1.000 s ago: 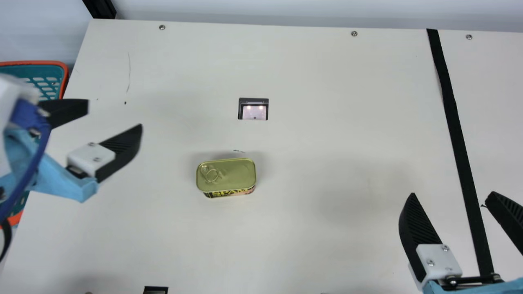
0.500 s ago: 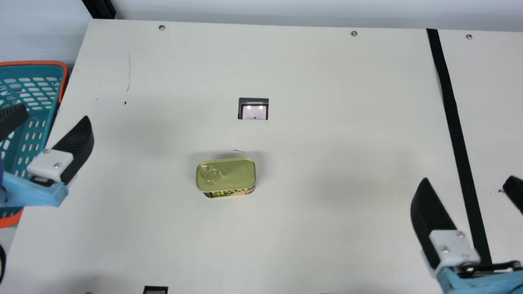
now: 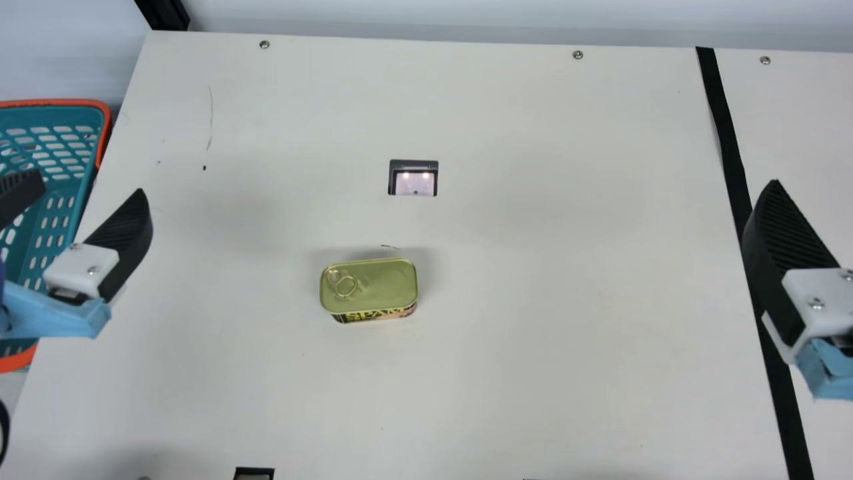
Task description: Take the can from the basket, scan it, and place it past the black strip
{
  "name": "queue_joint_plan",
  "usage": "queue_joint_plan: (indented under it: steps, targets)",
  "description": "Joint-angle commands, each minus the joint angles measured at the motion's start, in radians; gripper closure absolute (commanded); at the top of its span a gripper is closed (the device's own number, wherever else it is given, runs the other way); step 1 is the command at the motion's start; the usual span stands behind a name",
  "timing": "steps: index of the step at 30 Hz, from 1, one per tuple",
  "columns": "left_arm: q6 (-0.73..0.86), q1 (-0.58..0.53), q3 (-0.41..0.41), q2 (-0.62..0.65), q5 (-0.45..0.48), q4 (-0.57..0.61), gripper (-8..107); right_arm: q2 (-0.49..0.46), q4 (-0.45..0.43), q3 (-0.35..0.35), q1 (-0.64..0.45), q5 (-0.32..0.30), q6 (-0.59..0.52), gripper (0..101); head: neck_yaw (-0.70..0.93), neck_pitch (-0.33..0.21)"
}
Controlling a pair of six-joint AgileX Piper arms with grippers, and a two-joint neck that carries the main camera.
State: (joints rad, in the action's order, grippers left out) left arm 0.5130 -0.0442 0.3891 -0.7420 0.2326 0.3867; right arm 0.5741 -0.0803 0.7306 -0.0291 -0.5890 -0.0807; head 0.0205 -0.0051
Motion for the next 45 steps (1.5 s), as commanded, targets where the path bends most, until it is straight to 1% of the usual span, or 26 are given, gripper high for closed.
queue_joint_plan:
  steps: [1, 4, 7, 11, 15, 20, 22, 25, 28, 32, 36, 39, 45]
  targets:
    - [0.000, 0.000, 0.000, 0.000, 0.000, 0.000, 9, 0.000, 0.000, 0.000, 0.000, 0.000, 0.000, 0, -0.004, -0.001]
    - [0.000, 0.000, 0.000, 0.000, 0.000, 0.000, 9, 0.008, 0.002, 0.005, 0.001, 0.003, 0.002, 0, -0.004, -0.001]
    - [0.000, 0.000, 0.000, 0.000, 0.000, 0.000, 9, 0.067, 0.004, 0.046, 0.015, 0.016, 0.009, 0, -0.004, -0.001]
    - [0.000, 0.000, 0.000, 0.000, 0.000, 0.000, 9, 0.199, 0.012, 0.156, 0.029, 0.018, 0.000, 0, -0.004, -0.001]
    - [0.000, 0.000, 0.000, 0.000, 0.000, 0.000, 9, 0.335, 0.060, 0.288, 0.023, -0.011, -0.046, 0, -0.004, -0.001]
    - [0.000, 0.000, 0.000, 0.000, 0.000, 0.000, 9, 0.501, 0.194, 0.445, -0.028, -0.071, -0.185, 0, -0.004, -0.001]
    - [0.000, 0.000, 0.000, 0.000, 0.000, 0.000, 9, 0.566, 0.268, 0.500, -0.063, -0.103, -0.263, 0, -0.004, -0.001]
    - [0.000, 0.000, 0.000, 0.000, 0.000, 0.000, 9, 0.655, 0.387, 0.565, -0.121, -0.152, -0.381, 0, -0.004, -0.001]
    - [0.000, 0.000, 0.000, 0.000, 0.000, 0.000, 9, 0.736, 0.507, 0.607, -0.188, -0.209, -0.504, 0, -0.004, -0.001]
    - [0.000, 0.000, 0.000, 0.000, 0.000, 0.000, 9, 0.829, 0.640, 0.617, -0.271, -0.284, -0.651, 0, -0.004, -0.001]
    - [0.000, 0.000, 0.000, 0.000, 0.000, 0.000, 9, 0.909, 0.728, 0.593, -0.328, -0.355, -0.786, 0, -0.004, -0.001]
    - [0.000, 0.000, 0.000, 0.000, 0.000, 0.000, 9, 0.960, 0.770, 0.557, -0.348, -0.403, -0.883, 0, -0.004, -0.001]
    - [0.000, 0.000, 0.000, 0.000, 0.000, 0.000, 9, 1.039, 0.818, 0.468, -0.362, -0.478, -1.052, 0, -0.004, -0.001]
